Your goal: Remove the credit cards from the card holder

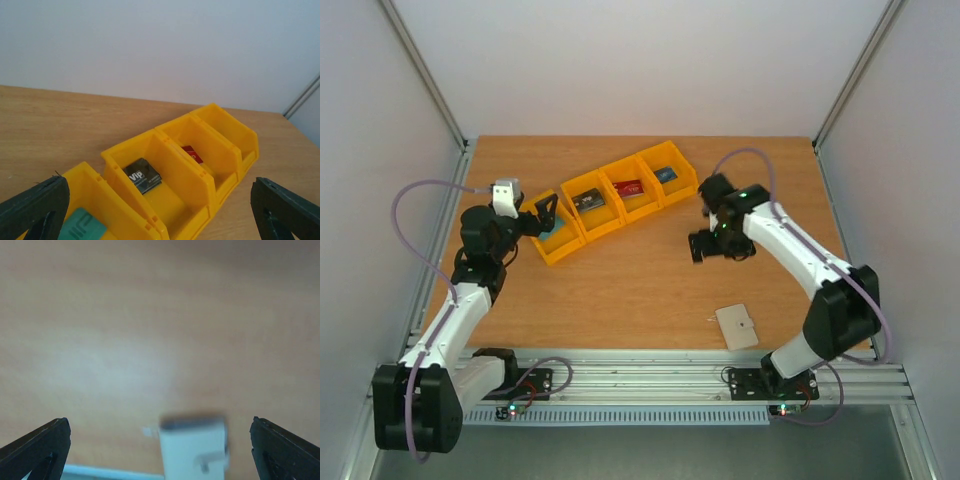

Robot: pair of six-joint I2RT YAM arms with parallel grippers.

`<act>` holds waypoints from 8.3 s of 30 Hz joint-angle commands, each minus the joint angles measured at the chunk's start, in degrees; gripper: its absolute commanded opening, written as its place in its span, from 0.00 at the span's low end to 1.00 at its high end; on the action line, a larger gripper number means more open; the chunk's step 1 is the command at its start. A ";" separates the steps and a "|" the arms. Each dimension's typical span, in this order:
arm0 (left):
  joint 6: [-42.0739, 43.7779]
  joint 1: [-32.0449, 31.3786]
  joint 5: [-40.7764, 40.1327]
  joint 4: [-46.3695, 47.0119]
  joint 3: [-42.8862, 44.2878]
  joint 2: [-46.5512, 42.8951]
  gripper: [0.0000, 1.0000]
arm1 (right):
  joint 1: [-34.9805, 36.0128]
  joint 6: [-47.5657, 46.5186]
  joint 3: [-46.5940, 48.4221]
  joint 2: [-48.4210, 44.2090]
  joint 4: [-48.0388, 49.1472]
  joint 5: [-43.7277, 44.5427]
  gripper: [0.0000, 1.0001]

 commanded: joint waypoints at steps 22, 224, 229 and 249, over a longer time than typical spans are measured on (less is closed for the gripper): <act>0.42 -2.47 5.31 1.07 0.35 0.87 0.99 | 0.82 13.19 -19.99 13.69 -12.77 -2.45 0.98; 0.08 -10.28 -6.89 -6.50 0.23 4.03 0.99 | 24.19 -20.21 37.94 43.92 -2.41 -0.21 0.62; 1.85 -10.28 -3.18 -5.70 1.38 2.56 0.99 | 24.06 -18.51 34.28 36.67 1.45 -0.21 0.60; -21.98 -10.43 11.36 10.49 7.41 2.61 0.98 | 23.57 -9.98 28.33 15.10 14.36 -4.35 0.60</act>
